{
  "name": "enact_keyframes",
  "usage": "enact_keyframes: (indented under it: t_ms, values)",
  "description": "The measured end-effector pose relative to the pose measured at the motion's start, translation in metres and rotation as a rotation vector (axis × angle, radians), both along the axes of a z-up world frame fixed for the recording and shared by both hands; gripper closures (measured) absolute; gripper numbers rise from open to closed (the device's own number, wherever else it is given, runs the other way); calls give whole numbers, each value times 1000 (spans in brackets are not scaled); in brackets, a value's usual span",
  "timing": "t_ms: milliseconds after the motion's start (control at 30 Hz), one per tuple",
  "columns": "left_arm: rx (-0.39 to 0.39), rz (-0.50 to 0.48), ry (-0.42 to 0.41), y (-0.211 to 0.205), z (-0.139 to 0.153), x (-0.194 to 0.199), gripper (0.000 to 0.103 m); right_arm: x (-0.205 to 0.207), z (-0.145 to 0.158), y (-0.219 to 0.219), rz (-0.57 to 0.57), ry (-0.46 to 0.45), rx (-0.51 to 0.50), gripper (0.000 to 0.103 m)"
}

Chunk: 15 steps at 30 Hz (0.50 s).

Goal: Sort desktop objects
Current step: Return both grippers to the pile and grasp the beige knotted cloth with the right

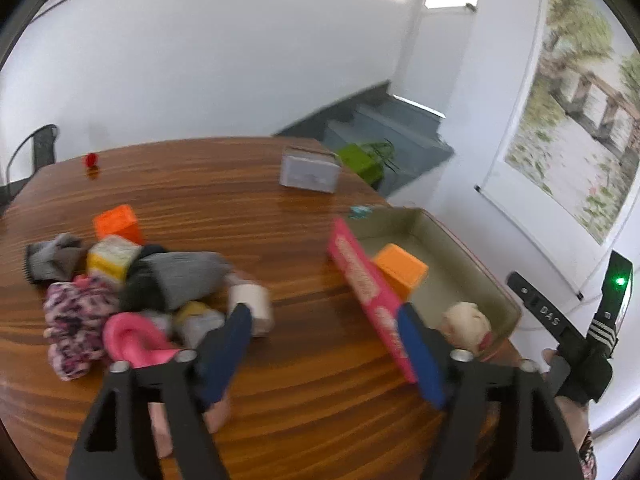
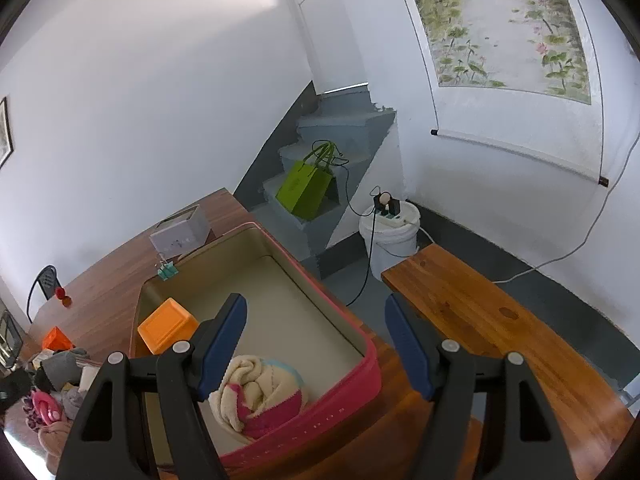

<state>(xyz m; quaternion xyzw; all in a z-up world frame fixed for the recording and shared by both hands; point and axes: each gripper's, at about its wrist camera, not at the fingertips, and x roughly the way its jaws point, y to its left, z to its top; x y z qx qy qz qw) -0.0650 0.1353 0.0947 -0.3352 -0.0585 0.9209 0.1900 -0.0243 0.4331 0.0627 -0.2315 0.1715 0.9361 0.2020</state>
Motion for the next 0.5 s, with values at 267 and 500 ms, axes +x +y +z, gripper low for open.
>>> enact_keyframes:
  t_ms: [267,500]
  values:
    - [-16,195,5,-93,-16,6,22,1,-3,-25,-28,-34,97,28]
    - [-52,344,-35,-165,-43,2,22,21,2,-60,-26,7,96,27]
